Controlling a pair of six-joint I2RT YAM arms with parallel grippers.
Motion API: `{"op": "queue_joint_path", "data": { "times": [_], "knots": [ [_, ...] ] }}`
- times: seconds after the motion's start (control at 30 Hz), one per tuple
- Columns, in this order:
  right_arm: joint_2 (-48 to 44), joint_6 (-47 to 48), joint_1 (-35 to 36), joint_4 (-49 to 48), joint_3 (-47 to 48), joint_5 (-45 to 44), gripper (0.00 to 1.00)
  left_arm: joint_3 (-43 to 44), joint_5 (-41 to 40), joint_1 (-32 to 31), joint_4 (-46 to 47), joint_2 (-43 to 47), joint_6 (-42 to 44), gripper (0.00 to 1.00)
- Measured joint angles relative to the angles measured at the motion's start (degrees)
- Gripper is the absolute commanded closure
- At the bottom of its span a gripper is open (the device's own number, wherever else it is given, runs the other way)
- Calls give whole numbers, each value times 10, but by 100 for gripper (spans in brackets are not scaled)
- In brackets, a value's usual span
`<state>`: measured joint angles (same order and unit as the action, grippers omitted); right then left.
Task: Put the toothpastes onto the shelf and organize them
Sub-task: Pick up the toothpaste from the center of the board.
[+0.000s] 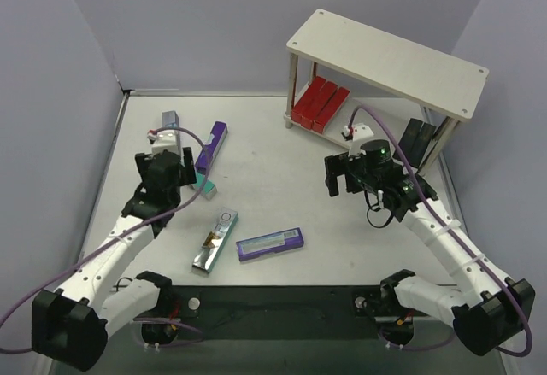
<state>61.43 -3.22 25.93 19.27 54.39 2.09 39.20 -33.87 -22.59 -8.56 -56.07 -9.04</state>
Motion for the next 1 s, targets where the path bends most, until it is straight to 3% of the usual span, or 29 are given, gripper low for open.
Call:
{"op": "queue_joint_path", "data": {
  "times": [0.17,0.3,0.77,1.0],
  "knots": [
    [-43,-38,4,-16,-28,33,0,40,80,153,-59,-47,-59,7],
    [-78,-55,8,-28,-50,48,0,83,131,236,-99,-128,-72,3],
    [-103,-48,19,-32,-76,28,0,240,188,248,-227,-384,10,3],
    [-90,-39,19,-32,-76,16,0,259,205,248,-251,-449,24,15]
  ]
}}
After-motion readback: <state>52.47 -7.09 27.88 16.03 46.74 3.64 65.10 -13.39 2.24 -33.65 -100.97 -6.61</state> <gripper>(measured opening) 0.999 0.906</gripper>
